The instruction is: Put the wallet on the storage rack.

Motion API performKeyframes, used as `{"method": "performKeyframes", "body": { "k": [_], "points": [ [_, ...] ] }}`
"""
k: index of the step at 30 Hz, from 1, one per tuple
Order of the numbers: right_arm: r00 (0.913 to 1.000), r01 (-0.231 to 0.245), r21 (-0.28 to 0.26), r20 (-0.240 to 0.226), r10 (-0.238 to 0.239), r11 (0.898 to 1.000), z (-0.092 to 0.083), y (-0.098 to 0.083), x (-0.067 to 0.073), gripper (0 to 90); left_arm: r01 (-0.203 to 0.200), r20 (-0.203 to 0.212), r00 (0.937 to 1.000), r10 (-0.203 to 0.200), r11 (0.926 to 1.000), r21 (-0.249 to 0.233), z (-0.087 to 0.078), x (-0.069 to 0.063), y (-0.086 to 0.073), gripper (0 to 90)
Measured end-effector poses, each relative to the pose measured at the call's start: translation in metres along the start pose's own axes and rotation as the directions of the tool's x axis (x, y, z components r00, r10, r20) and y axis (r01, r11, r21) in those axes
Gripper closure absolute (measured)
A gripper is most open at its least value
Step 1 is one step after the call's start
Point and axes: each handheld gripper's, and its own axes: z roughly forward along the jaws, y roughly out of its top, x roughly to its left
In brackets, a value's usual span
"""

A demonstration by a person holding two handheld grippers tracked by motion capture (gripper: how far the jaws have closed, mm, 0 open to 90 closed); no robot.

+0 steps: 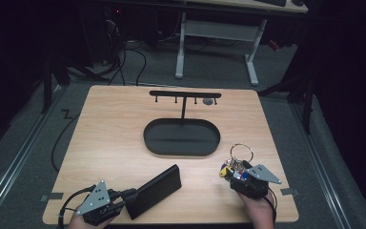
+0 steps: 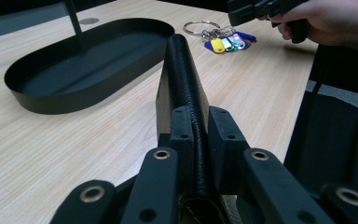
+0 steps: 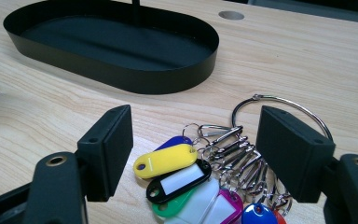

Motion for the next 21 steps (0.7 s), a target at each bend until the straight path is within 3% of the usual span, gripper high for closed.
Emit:
{"method": "performKeyframes", "body": {
  "k": [9, 21],
  "points": [
    [1.0000, 0.000, 0.000, -0.001, 0.000, 1.000, 0.0000, -0.0001, 0.0005, 27.5, -0.007, 0.021, 0.9998, 0.007, 1.0000, 0.007, -0.0002, -0.0035, -0.0020, 79.1],
    [1.0000, 0.002, 0.004, 0.001, -0.002, 1.000, -0.0001, -0.0003, 0.0002, 27.6, 0.030, 0.012, 0.9995, -0.030, 0.9996, -0.002, -0.0012, 0.0017, -0.0029, 72.6]
  ]
}}
